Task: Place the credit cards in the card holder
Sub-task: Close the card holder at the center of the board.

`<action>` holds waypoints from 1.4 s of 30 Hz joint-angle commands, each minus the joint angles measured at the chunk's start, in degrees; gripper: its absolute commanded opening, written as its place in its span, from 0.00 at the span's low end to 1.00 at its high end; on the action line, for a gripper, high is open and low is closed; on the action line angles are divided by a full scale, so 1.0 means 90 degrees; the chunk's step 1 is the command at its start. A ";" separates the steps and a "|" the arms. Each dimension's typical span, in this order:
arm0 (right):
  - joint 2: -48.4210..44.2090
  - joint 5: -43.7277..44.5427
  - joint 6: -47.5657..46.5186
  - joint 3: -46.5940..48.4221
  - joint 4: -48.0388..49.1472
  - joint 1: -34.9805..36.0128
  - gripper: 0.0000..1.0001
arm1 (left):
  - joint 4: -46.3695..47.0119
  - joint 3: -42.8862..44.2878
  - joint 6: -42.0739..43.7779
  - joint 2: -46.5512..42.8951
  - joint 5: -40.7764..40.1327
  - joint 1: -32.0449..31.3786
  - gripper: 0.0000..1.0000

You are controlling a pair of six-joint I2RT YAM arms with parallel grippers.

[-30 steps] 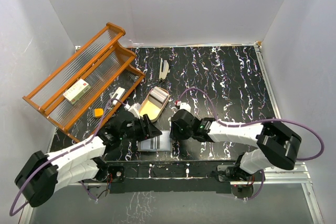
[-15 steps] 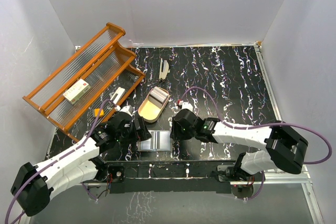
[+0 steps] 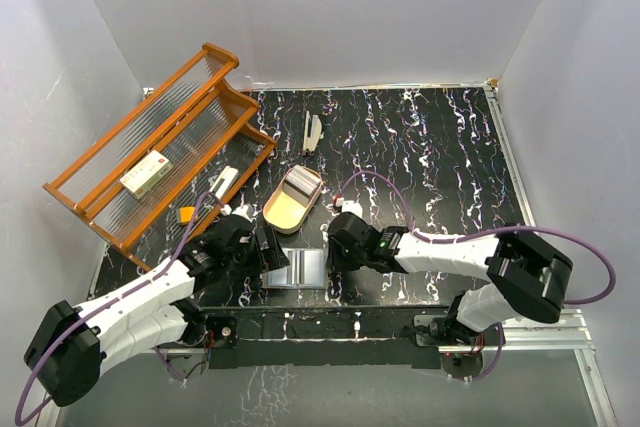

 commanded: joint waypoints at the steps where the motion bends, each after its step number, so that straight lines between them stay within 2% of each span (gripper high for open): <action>1: 0.0110 0.0088 0.0015 -0.0110 0.0533 0.0041 0.17 | 0.0471 -0.0069 -0.0087 -0.0062 0.0395 0.0038 0.97; 6: 0.0245 0.0018 -0.0016 -0.0195 0.0734 0.0062 0.07 | 0.1145 -0.0168 -0.0156 -0.0199 0.1084 0.0039 0.93; 9: 0.0296 -0.0044 -0.0084 -0.0212 0.0913 0.0079 0.06 | 0.1632 -0.0307 -0.0319 -0.0391 0.1527 0.0041 0.88; 17: 0.0404 -0.0102 -0.0183 -0.0126 0.1134 0.0111 0.04 | 0.3143 -0.0541 -0.0934 -0.0486 0.2499 0.0038 0.62; 24: 0.0425 -0.0120 -0.0269 -0.0060 0.1238 0.0105 0.04 | 0.4509 -0.0974 -0.1273 0.0125 0.2927 0.0038 0.43; 32: 0.0350 -0.0070 -0.0331 -0.0059 0.1194 0.0111 0.05 | 0.4128 -0.0959 -0.0938 0.0509 0.2734 0.0044 0.30; 34: 0.0321 -0.0014 -0.0301 -0.0025 0.1126 0.0112 0.10 | 0.3860 -0.0881 -0.0782 0.0607 0.2612 0.0038 0.30; 37: 0.0226 0.0040 -0.0208 -0.0001 0.1019 0.0110 0.16 | 0.3543 -0.0800 -0.0627 0.0769 0.2388 0.0041 0.38; 42: -0.0045 0.0080 -0.0139 -0.0074 0.0920 0.0112 0.18 | 0.3216 -0.0716 -0.0380 0.1015 0.2189 0.0037 0.33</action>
